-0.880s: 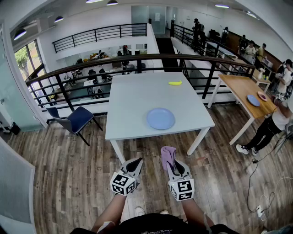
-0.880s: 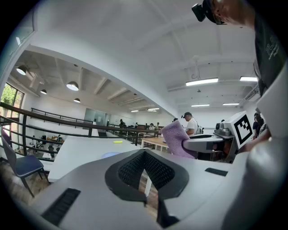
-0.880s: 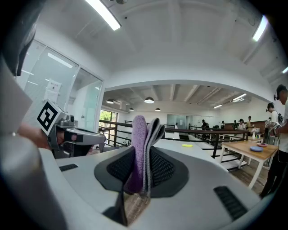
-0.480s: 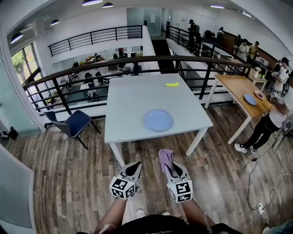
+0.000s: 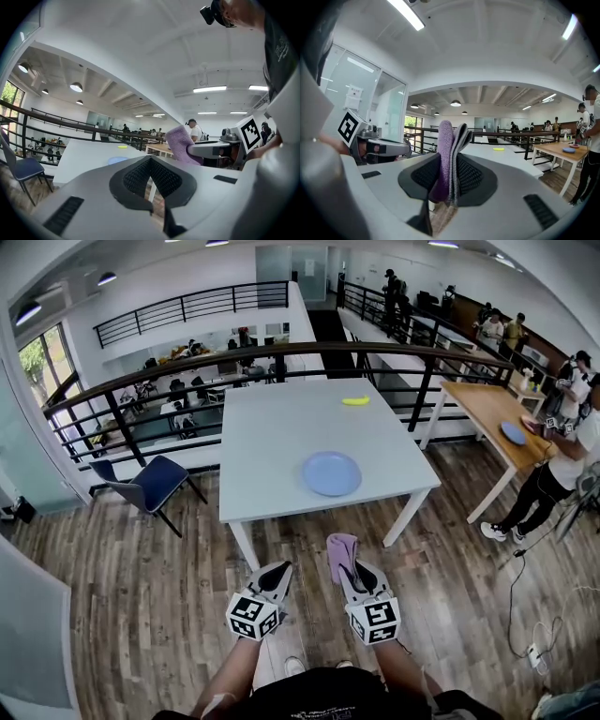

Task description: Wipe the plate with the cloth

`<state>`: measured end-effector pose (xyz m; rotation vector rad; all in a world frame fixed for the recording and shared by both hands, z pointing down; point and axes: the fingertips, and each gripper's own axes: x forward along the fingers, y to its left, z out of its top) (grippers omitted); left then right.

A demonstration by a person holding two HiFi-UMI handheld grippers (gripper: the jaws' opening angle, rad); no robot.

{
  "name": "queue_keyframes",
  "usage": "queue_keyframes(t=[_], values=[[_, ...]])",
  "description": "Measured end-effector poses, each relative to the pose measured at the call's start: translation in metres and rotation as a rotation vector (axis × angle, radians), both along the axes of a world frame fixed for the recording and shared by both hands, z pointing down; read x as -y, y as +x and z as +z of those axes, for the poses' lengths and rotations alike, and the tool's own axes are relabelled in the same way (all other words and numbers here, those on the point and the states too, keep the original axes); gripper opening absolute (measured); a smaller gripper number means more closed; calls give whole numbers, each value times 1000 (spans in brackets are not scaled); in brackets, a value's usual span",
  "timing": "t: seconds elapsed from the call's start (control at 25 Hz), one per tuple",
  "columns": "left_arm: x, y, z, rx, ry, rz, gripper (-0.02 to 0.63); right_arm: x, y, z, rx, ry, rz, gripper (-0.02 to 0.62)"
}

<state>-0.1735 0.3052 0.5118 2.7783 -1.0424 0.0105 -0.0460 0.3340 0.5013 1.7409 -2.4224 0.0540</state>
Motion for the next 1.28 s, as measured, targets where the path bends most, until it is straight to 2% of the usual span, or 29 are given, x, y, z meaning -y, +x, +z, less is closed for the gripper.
queue_keyframes(t=[0.56,0.76,1.28], values=[[28,2,14,-7,-18,52,2,17,3,15,-32,-38,59,104],[53,14,15,7,-24,45,2,44,10,7,-72,-9,41,104],[141,50,2,39,-6,-19,2,141,48,4,-44,9,-20,104]])
